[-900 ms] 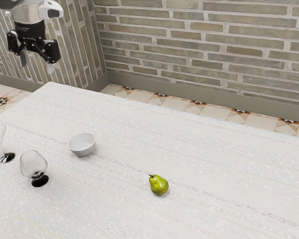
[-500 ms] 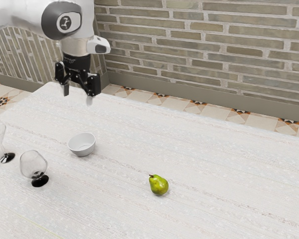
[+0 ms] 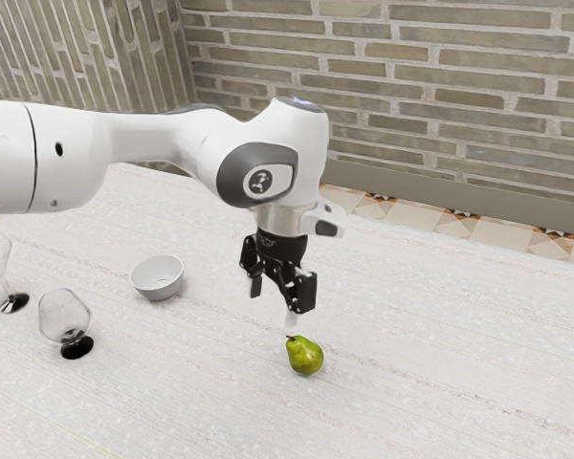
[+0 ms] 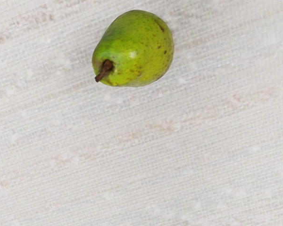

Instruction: Place the pear in the bowl.

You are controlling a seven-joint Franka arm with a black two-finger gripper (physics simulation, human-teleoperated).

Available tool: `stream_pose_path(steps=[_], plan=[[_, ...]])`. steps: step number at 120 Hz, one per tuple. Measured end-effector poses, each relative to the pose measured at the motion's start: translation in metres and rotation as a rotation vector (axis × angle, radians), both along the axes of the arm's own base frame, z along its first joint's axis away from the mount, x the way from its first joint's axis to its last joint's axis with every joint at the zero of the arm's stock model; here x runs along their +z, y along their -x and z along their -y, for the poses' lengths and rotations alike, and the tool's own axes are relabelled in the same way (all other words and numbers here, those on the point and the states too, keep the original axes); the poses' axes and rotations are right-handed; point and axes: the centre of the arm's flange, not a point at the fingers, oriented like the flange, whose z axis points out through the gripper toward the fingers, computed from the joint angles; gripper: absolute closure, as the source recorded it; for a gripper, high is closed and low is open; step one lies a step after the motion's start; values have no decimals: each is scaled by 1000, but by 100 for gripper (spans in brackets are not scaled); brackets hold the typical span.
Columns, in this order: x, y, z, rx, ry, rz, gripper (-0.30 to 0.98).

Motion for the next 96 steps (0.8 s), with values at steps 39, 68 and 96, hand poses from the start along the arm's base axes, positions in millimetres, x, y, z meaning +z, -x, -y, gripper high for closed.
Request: stream_pose_path(steps=[39, 68, 96], plan=[[-65, -15, 20, -23, 33, 4, 0], [-96, -24, 6, -5, 46, 16, 0], [-103, -37, -13, 22, 60, 36, 0]])
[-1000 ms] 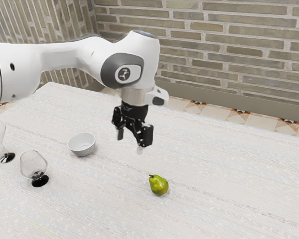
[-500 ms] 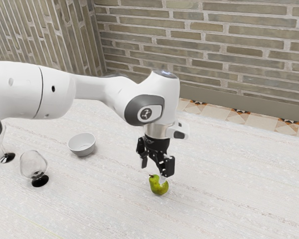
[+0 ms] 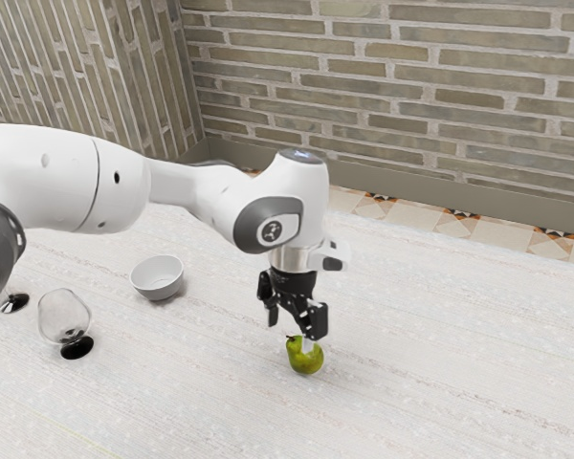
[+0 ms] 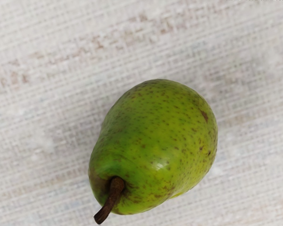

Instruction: Place the pear in the bowl.

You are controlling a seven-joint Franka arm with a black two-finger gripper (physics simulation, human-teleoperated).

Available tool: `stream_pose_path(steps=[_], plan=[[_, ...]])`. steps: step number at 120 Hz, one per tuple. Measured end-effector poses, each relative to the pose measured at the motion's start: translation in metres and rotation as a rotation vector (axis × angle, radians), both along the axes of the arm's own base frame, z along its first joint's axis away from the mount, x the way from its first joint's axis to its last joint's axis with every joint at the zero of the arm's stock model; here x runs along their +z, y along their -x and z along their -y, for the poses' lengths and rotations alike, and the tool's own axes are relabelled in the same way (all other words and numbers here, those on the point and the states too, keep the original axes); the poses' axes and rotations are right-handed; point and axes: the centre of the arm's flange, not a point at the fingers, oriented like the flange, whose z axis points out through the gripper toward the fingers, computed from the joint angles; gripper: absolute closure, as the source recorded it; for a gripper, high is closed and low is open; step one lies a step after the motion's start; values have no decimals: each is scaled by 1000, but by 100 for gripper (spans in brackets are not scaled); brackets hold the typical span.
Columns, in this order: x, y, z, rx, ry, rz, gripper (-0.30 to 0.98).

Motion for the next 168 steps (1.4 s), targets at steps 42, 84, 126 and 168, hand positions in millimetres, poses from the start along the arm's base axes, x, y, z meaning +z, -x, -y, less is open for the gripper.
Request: stream_pose_path(steps=[42, 84, 126, 168], plan=[[-23, -5, 1, -5, 24, 2, 0], [-56, -6, 2, -11, 35, -11, 0], [-61, -8, 4, -15, 43, 1, 10], [-59, -9, 4, -20, 42, 10, 29]])
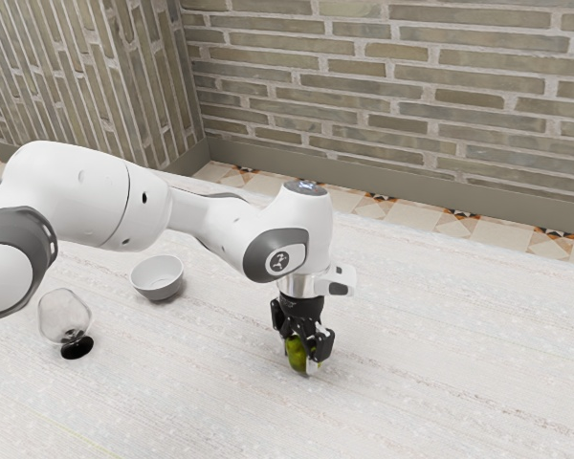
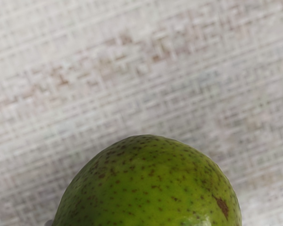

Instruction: Place the pear in the bowl.

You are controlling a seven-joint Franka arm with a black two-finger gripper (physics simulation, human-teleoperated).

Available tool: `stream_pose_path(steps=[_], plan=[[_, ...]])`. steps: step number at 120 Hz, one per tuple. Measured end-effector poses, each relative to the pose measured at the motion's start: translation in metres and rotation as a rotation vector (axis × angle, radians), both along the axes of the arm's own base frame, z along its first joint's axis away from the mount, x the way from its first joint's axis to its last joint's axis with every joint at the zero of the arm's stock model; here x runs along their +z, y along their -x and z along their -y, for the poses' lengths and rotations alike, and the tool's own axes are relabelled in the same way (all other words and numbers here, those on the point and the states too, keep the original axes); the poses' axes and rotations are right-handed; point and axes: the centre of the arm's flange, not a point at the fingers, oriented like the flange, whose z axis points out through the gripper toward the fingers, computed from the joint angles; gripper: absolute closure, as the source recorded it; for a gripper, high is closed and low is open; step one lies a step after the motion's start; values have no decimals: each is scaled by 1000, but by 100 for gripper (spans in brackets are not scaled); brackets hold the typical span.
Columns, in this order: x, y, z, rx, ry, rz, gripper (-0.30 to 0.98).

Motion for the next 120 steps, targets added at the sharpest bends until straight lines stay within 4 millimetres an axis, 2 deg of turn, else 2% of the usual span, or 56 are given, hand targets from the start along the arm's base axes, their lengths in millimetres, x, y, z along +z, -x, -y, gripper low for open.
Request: stream_pose_path(steps=[38, 52, 64, 68, 79, 88, 108, 120], plan=[[7, -1, 2, -6, -1, 13, 30], [31, -5, 0, -11, -4, 57, 32], [56, -17, -22, 14, -25, 109, 32], [65, -21, -34, 30, -35, 128, 33], [91, -33, -85, 100, -63, 173, 32], [108, -36, -128, 160, -79, 194, 32], [127, -28, -231, 306, -102, 200, 31], [134, -5, -279, 378, -112, 187, 31]])
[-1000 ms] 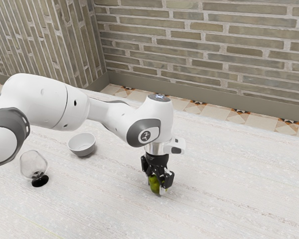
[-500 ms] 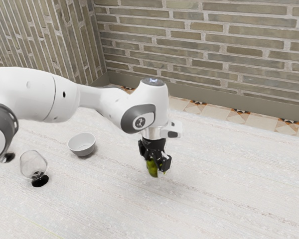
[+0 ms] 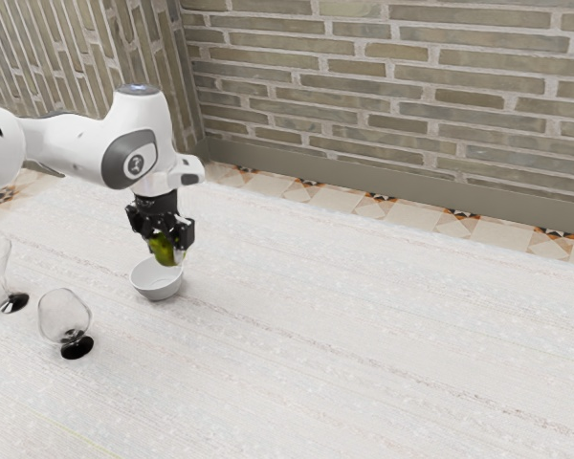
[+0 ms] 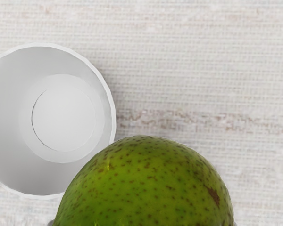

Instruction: Place the pear in the bowl.

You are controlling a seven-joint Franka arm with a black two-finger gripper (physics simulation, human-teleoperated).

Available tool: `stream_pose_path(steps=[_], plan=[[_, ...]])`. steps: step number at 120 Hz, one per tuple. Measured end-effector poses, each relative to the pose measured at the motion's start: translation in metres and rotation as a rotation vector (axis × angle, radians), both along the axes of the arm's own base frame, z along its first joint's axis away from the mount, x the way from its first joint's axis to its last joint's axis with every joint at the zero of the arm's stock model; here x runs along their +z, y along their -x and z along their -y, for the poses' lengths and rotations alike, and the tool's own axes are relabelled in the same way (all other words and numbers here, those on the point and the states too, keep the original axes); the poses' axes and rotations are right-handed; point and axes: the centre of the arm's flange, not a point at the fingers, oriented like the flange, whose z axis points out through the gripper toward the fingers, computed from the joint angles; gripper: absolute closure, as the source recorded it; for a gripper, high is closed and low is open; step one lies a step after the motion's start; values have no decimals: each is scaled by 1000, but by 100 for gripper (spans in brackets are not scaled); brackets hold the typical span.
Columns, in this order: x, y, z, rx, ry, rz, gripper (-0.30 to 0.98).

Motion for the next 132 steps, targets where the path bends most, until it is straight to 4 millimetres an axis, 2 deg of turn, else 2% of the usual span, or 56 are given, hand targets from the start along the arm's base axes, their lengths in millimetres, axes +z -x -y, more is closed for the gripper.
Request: stream_pose_path(steps=[10, 25, 46, 66, 86, 94, 102, 117, 124, 132], plan=[[2, 13, -26, 41, 1, -6, 31], [-2, 16, -50, 76, 6, -13, 31], [-17, -7, -75, 90, 18, -10, 31], [-28, -21, -88, 86, 32, -6, 32], [-25, -24, -87, 65, 35, 2, 15], [-11, -23, -82, 52, 32, 22, 11], [19, -21, -76, 58, 38, 71, 8], [125, 0, -33, 26, 29, 198, 4], [161, 15, -15, 15, 29, 216, 3], [199, 23, 4, 2, 33, 223, 2]])
